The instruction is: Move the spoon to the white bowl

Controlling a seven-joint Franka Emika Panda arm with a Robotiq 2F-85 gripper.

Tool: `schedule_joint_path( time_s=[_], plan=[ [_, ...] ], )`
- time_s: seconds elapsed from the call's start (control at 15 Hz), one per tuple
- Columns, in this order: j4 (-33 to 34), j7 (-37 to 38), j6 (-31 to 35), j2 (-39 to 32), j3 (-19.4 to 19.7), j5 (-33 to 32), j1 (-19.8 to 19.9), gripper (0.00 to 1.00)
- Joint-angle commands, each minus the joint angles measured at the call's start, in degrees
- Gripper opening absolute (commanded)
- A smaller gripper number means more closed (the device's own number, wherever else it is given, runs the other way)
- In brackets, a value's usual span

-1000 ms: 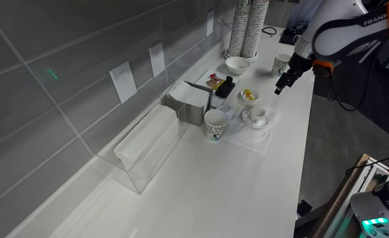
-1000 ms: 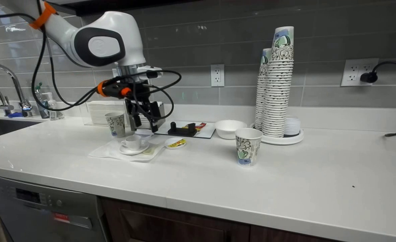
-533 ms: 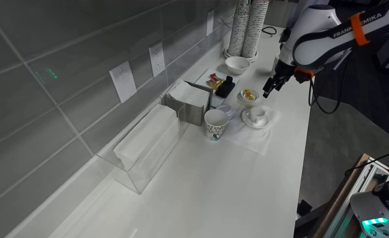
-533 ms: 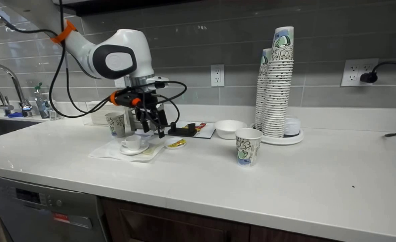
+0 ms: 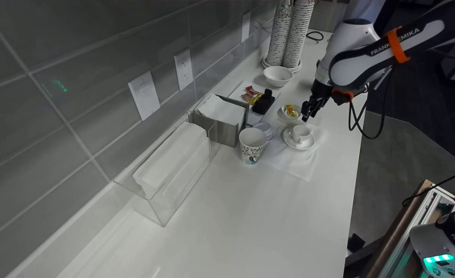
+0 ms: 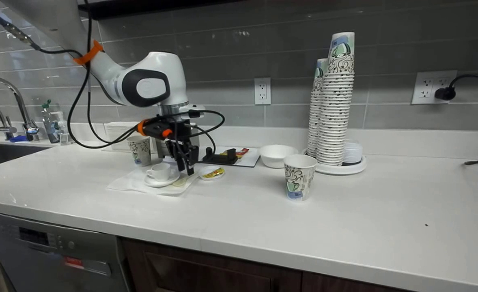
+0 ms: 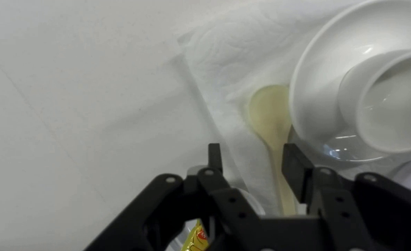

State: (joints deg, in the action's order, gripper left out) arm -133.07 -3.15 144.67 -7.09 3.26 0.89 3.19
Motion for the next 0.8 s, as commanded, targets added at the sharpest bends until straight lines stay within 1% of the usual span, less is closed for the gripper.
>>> schedule_joint_path(
  time_s=[0.0, 0.07, 0.27, 0.33, 0.4, 0.47, 0.53, 0.67, 0.73],
  plan=[
    [1.4, -1.1, 1.3, -1.9, -1.2, 2.1, -0.1, 0.38],
    [1.6, -1.5, 1.2, -2.2, -1.5, 2.8, 0.0, 0.40],
    [2.1, -2.1, 1.3, -3.2, -2.4, 3.5, -0.1, 0.42],
    [2.2, -2.4, 1.7, -3.5, -2.5, 3.3, -0.1, 0.41],
    [2.2, -2.9, 2.6, -3.8, -2.7, 2.9, -0.1, 0.37],
    [2.3, -3.2, 3.2, -4.1, -2.8, 2.9, 0.0, 0.31],
    [2.4, -3.5, 3.8, -4.4, -2.8, 2.7, 0.1, 0.33],
    [2.7, -4.5, 4.4, -5.1, -3.0, 3.3, 0.4, 0.32],
    [2.9, -5.4, 4.5, -5.4, -3.2, 4.0, 0.7, 0.33]
  ],
)
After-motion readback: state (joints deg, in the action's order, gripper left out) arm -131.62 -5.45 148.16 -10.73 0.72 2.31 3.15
